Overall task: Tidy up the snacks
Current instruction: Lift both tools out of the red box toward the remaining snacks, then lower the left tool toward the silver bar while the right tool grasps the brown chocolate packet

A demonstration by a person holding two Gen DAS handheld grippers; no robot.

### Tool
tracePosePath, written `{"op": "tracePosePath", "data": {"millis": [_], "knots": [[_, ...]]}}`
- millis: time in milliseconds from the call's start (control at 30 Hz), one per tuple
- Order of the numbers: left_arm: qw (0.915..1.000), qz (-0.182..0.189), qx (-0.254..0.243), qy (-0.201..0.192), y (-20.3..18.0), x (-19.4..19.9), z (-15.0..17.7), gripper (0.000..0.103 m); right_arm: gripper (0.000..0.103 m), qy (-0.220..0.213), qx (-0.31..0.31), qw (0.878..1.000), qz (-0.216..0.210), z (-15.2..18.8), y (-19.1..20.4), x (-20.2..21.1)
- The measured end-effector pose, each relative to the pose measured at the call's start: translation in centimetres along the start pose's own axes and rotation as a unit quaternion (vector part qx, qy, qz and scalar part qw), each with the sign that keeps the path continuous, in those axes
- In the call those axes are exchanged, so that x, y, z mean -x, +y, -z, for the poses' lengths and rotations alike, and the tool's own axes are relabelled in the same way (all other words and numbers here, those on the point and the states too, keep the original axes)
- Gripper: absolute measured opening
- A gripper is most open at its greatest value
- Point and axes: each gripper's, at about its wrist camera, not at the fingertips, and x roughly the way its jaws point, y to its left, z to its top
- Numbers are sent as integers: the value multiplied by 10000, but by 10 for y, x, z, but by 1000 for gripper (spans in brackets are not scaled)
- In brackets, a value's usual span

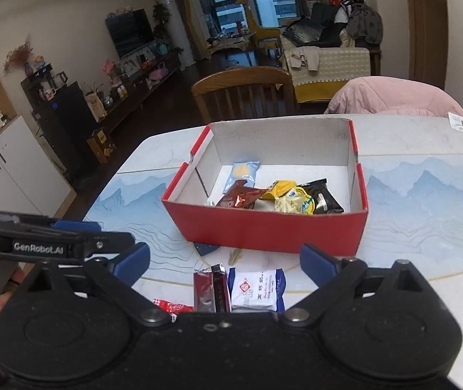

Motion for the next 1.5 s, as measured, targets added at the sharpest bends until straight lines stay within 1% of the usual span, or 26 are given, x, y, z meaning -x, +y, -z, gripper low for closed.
{"op": "tracePosePath", "data": {"millis": [67, 167, 200, 300, 400, 533, 667, 833, 967, 1033, 1067, 1300, 1400, 1467, 1500], "knots": [[10000, 20, -5, -22, 1, 2, 7, 76, 102, -29, -49, 10000, 31, 7, -4, 0], [9998, 161, 64, 1, 2, 1, 15, 80, 102, -14, -101, 9999, 127, 18, -11, -2], [9998, 193, 98, 32, 2, -1, 19, 82, 102, 27, -95, 9998, 177, 23, -13, -3], [9992, 220, 220, 246, 0, -13, 27, 82, 102, 186, -37, 9995, 238, 36, -20, -9], [9977, 177, 383, 532, -2, -29, 30, 82, 102, 454, 187, 9984, 290, 47, -25, -15], [9954, 129, 589, 740, -10, -49, 29, 82, 102, 684, 657, 9952, 246, 56, -30, -19], [9931, 6, 638, 980, -25, -74, 27, 82, 101, 904, 728, 9930, 235, 63, -43, -30], [9881, -334, 716, 1322, -36, -108, 25, 82, 100, 1121, 795, 9903, 223, 72, -52, -44], [9829, -670, 737, 1551, -40, -131, 24, 82, 99, 1247, 857, 9884, 146, 76, -57, -55], [9799, -936, 661, 1634, -44, -140, 25, 82, 99, 1296, 915, 9873, 117, 77, -58, -63], [9790, -996, 633, 1662, -45, -144, 25, 82, 98, 1320, 955, 9866, 100, 77, -58, -67], [9741, -1160, 598, 1845, -48, -161, 29, 82, 93, 1390, 1137, 9837, 53, 79, -58, -88], [9732, -1204, 586, 1872, -51, -165, 30, 82, 89, 1417, 1241, 9821, 44, 79, -56, -97], [9733, -1185, 608, 1871, -51, -165, 31, 82, 84, 1420, 1327, 9809, 60, 79, -54, -100], [9735, -1173, 617, 1862, -51, -166, 32, 82, 83, 1396, 1357, 9808, 66, 79, -53, -101]]}}
